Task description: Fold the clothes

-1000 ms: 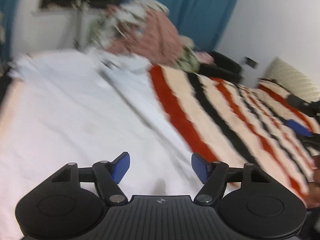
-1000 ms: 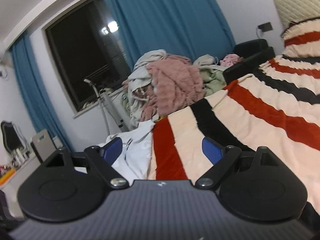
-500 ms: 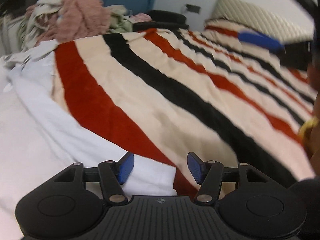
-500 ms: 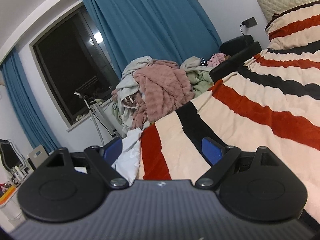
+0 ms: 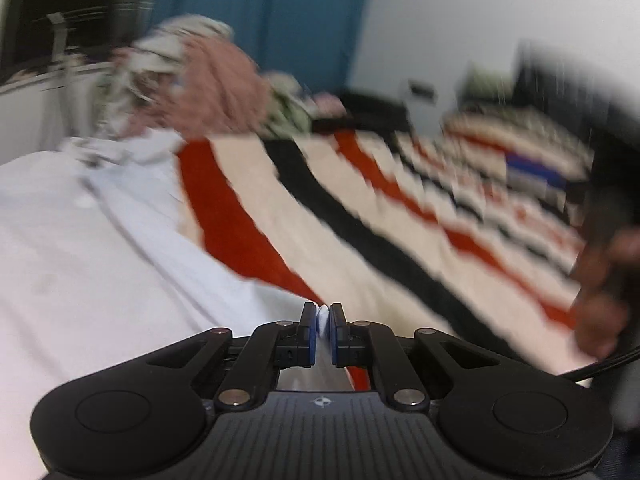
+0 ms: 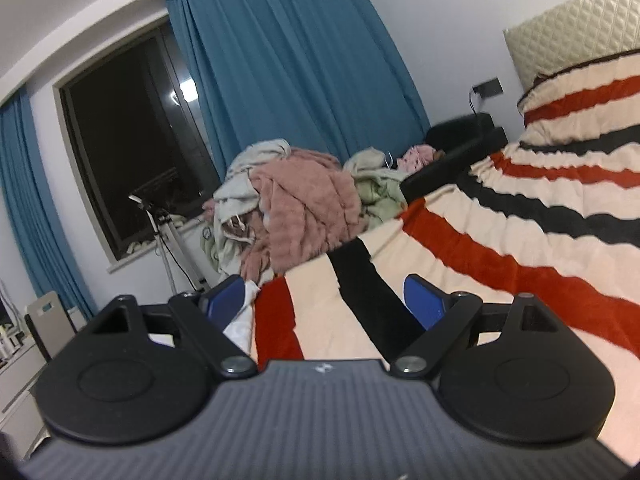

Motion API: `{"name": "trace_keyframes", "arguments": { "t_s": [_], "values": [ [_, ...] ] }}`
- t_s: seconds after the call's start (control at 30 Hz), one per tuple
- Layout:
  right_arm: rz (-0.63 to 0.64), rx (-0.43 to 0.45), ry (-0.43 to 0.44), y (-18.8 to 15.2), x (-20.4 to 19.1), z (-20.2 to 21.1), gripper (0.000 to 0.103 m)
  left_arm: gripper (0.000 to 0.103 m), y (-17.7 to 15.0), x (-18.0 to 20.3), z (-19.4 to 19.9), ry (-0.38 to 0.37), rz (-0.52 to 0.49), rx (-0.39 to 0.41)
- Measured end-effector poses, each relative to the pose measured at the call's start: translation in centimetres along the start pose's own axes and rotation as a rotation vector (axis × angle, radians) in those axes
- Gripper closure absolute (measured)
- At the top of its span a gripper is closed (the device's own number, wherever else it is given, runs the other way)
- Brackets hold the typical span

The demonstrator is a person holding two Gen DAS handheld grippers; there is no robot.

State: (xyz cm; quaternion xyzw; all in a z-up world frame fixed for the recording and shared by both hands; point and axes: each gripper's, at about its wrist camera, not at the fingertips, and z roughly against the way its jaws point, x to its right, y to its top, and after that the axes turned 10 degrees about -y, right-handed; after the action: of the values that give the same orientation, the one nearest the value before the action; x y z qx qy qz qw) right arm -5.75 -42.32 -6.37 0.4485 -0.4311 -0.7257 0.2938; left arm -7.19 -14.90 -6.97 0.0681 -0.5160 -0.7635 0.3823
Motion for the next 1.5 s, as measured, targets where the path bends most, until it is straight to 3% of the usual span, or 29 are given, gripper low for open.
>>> {"name": "trace_keyframes", "arguments": {
  "t_s": [0.1, 0.23, 0.33, 0.43, 0.57, 0.6, 0.67, 0.73, 0.87, 0.93, 1.07, 1.13, 1.27, 1.4, 1.5],
  "values": [
    [0.026, -0.015, 0.025, -0.2, -1.0, 0.4, 0.015, 0.096, 0.3, -1.5, 6.3, 0.023, 0.092, 0.072],
    [0.088, -0.032, 0.068, -0.9, -3.1, 1.2, 0.015, 0.097, -1.2, -4.3, 12.3, 0.099, 0.236, 0.074],
    [0.134, -0.061, 0.097, -1.6, -4.8, 1.4, 0.015, 0.097, -2.9, -6.7, 13.3, 0.151, 0.349, -0.032],
    [0.185, -0.092, 0.125, -2.5, -6.4, 1.5, 0.015, 0.098, -4.2, -8.1, 12.6, 0.235, 0.359, -0.123],
    [0.247, -0.131, 0.159, -3.8, -8.3, 1.6, 0.015, 0.096, -4.3, -8.5, 11.9, 0.273, 0.340, -0.175],
    [0.255, -0.137, 0.165, -4.0, -8.5, 1.7, 0.015, 0.091, -4.3, -8.6, 11.7, 0.281, 0.334, -0.187],
    [0.264, -0.146, 0.179, -4.3, -8.9, 1.8, 0.015, 0.074, -4.4, -8.8, 11.4, 0.298, 0.324, -0.210],
    [0.269, -0.153, 0.192, -4.6, -9.2, 1.8, 0.015, 0.051, -4.0, -8.5, 10.7, 0.299, 0.307, -0.209],
    [0.257, -0.158, 0.209, -4.8, -9.3, 1.8, 0.015, 0.035, -2.8, -7.2, 10.7, 0.285, 0.247, -0.164],
    [0.246, -0.159, 0.215, -4.8, -9.3, 1.8, 0.015, 0.020, -1.5, -6.5, 10.8, 0.279, 0.197, -0.125],
    [0.235, -0.151, 0.224, -4.9, -9.2, 1.9, 0.015, 0.015, 2.2, -5.8, 10.3, 0.284, 0.087, -0.047],
    [0.236, -0.146, 0.228, -5.0, -9.2, 1.9, 0.015, 0.005, 4.2, -5.6, 9.5, 0.292, 0.045, -0.020],
    [0.236, -0.139, 0.226, -5.2, -9.3, 1.6, 0.015, 0.000, 6.7, -6.0, 8.4, 0.308, -0.025, 0.048],
    [0.236, -0.138, 0.218, -5.5, -9.2, 1.5, 0.015, 0.000, 6.2, -7.1, 7.2, 0.296, -0.048, 0.095],
    [0.243, -0.136, 0.208, -5.7, -9.4, 1.3, 0.015, 0.000, 4.5, -8.6, 6.6, 0.299, -0.013, 0.085]
  ]
}}
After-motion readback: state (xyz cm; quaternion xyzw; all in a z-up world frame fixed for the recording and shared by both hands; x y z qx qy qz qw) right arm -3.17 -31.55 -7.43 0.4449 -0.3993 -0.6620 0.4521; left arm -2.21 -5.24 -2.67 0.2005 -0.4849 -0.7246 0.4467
